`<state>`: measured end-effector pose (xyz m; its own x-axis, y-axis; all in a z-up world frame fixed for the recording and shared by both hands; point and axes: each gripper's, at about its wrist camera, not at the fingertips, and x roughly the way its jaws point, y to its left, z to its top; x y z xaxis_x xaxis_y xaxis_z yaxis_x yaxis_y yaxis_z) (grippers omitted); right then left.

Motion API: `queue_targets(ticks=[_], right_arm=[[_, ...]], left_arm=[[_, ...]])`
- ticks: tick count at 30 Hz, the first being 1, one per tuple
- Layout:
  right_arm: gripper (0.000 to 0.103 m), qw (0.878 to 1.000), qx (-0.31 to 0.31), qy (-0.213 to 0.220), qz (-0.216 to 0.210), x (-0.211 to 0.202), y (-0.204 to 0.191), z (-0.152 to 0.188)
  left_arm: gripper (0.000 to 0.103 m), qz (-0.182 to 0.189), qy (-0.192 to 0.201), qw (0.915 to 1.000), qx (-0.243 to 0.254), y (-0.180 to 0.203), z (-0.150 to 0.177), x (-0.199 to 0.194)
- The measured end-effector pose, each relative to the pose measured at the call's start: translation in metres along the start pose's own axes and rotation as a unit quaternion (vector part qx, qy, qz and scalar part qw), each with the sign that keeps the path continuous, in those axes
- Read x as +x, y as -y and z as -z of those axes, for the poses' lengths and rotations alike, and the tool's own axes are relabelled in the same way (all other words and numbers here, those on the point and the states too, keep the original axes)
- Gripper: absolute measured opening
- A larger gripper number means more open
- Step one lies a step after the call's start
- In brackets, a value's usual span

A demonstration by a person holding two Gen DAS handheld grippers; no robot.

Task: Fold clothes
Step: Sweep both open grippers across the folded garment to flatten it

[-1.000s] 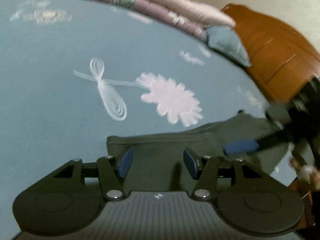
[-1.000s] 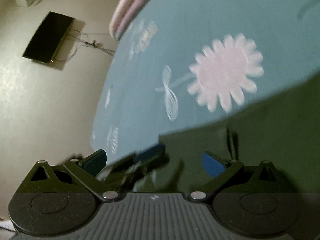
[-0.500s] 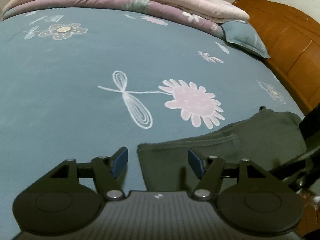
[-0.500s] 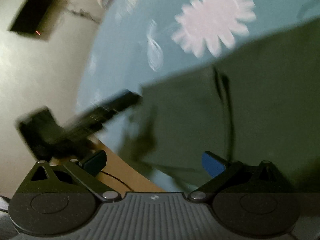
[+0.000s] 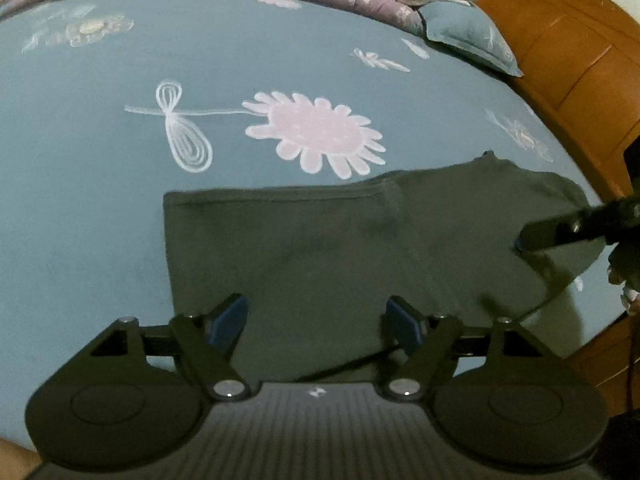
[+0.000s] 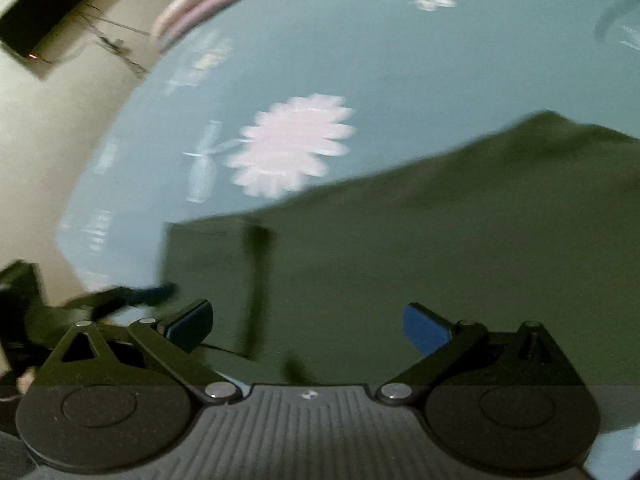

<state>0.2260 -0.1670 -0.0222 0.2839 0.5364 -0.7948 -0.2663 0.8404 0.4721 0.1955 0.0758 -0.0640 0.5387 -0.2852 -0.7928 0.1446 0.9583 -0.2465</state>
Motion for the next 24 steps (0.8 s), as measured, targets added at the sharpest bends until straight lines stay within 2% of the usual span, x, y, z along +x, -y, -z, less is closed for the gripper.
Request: queue_targets(ticks=[2,5,8,12,15,18,24], right_arm=[[0.103,1.0,-0.012,0.002,0.025,-0.008,0.018,0.007],[0.103,0.998,-0.033,0.02,0.046,-0.026,0.032,0.016],[0.103,0.994,-0.051,0.041,0.09,-0.038,0.045,0.019],[0.103,0.985,-0.07,0.06,0.145,-0.046,0.065,0.025],[0.103,0.978,-0.082,0.066,0.181,-0.052,0.078,0.032],[0.103,0.97,-0.093,0.07,0.212,-0.055,0.089,0.039],[0.103,0.974,-0.07,0.07,0.202,-0.053,0.113,0.053]], left_arm=[[0.078,-0.016,0.011,0.9998,0.011,0.01,-0.01,-0.006],[0.078,-0.011,0.04,0.9984,0.039,0.032,-0.027,-0.015],[0.078,0.032,0.053,0.9963,0.059,0.064,-0.041,-0.008],[0.078,0.073,0.032,0.9928,0.089,0.108,-0.049,0.025],[0.078,0.056,0.006,0.9943,0.091,0.124,-0.049,0.054],[0.078,0.031,-0.006,0.9976,0.062,0.117,-0.053,0.077],[0.078,-0.006,0.014,0.9989,0.043,0.111,-0.073,0.094]])
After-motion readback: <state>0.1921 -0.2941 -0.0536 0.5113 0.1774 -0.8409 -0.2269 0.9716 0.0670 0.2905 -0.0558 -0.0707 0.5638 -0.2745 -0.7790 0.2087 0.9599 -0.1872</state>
